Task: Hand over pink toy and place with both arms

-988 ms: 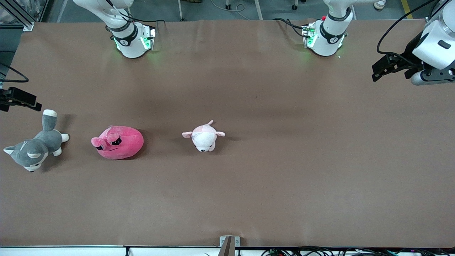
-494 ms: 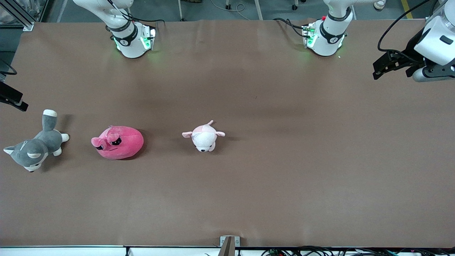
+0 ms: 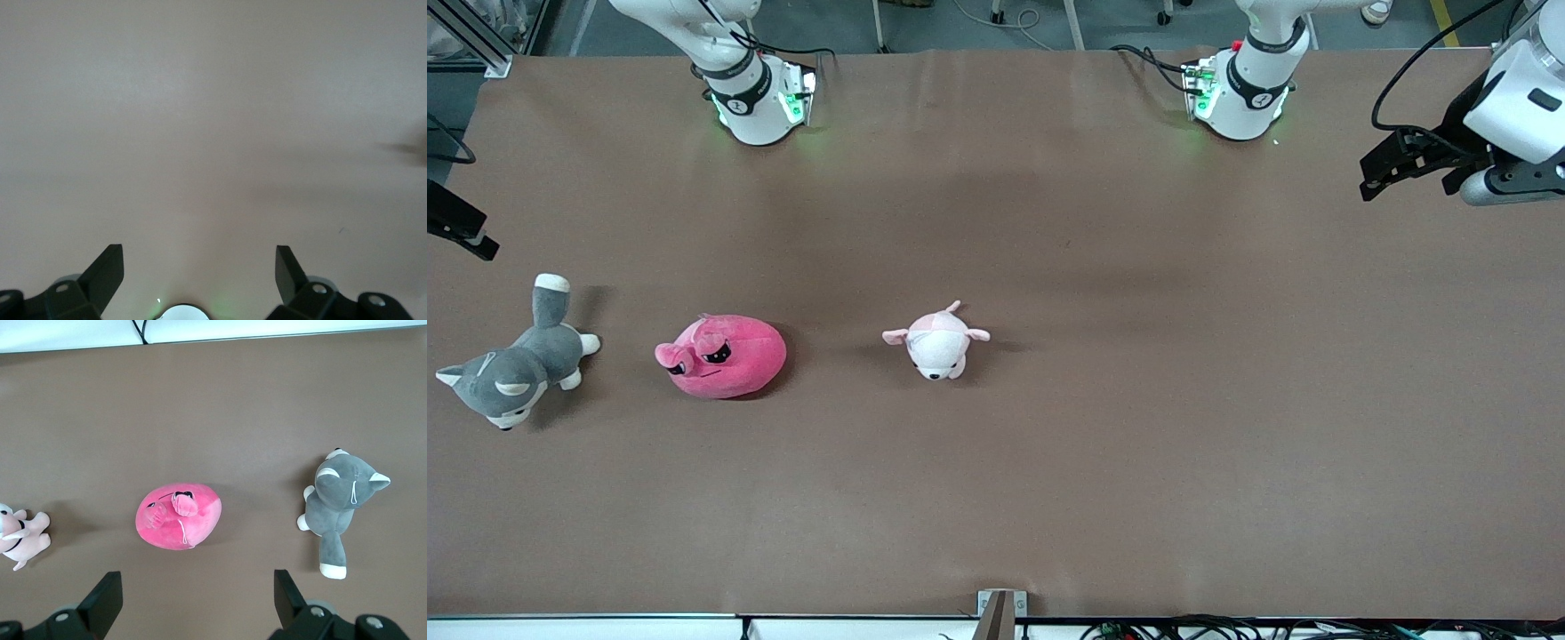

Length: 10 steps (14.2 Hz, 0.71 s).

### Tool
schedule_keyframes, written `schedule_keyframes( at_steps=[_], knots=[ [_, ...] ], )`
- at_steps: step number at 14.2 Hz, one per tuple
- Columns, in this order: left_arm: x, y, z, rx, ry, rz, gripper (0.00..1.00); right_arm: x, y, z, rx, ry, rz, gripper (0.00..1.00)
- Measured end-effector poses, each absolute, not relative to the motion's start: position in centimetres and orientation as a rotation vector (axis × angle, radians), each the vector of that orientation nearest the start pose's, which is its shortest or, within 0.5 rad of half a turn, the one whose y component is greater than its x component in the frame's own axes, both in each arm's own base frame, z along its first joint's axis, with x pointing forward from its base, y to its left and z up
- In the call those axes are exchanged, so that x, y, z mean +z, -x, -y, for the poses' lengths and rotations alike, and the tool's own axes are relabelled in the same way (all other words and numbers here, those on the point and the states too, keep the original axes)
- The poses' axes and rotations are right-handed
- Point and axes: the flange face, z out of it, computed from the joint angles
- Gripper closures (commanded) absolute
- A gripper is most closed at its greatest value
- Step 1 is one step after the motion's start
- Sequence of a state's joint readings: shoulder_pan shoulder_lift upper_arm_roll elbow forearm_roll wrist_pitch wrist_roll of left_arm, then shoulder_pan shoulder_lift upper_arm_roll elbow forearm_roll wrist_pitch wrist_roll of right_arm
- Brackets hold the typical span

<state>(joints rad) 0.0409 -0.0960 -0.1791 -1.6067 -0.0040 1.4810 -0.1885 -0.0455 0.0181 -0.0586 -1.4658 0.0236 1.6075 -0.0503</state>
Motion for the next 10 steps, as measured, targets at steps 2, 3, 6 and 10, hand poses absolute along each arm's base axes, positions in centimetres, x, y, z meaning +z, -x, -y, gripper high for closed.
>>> schedule_keyframes(
  at_steps=[2,3,6,10],
  knots=[
    [65.0,-51.0,7.6,0.045,3.122,0.079,0.00,66.7,-56.2,5.6,-0.195,3.121,-0.083,0.00],
    [65.1,-51.0,7.6,0.044,3.122,0.079,0.00,66.6,-56.2,5.6,-0.194,3.121,-0.083,0.00],
    [65.1,-50.9,7.6,0.043,3.124,0.017,0.00,66.5,-56.1,5.6,-0.191,3.121,-0.083,0.00],
    [65.2,-50.9,7.6,0.041,3.124,-0.008,0.00,65.3,-54.6,5.4,-0.187,3.124,-0.078,0.00]
  ],
)
